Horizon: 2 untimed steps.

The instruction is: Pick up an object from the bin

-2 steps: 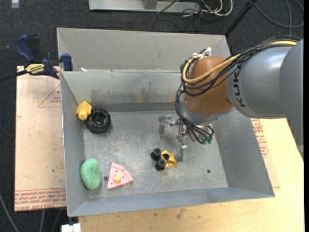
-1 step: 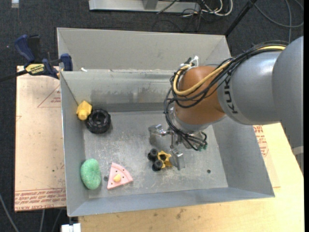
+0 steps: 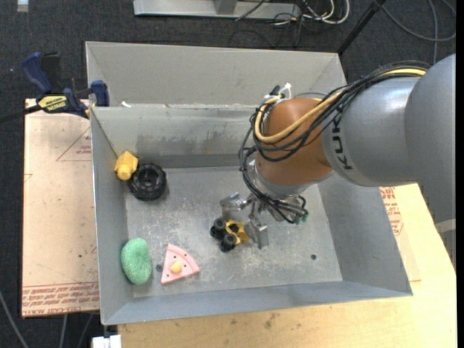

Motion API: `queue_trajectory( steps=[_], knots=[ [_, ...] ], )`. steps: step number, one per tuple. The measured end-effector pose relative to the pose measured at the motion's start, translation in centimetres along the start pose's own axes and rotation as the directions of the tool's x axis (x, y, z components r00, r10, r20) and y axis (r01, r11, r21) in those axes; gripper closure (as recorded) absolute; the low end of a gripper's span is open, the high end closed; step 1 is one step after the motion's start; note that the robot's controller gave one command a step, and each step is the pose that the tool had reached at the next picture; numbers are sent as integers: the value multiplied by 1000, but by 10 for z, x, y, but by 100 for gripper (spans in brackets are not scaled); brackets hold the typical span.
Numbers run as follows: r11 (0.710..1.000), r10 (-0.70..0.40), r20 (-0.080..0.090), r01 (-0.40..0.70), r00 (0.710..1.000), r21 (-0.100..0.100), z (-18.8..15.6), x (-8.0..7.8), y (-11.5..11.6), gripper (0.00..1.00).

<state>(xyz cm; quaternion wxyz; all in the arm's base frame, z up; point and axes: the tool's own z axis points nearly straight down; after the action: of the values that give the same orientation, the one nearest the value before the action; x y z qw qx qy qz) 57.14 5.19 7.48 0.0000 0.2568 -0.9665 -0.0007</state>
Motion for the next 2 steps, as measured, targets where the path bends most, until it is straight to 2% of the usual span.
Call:
queue_trajectory(
  steps=[1, 2],
  knots=[
    [1000, 0, 0, 0, 1000, 0, 0, 0, 0, 100],
    [999, 52, 17, -52, 999, 9, 0, 20, 41, 100]
  ],
)
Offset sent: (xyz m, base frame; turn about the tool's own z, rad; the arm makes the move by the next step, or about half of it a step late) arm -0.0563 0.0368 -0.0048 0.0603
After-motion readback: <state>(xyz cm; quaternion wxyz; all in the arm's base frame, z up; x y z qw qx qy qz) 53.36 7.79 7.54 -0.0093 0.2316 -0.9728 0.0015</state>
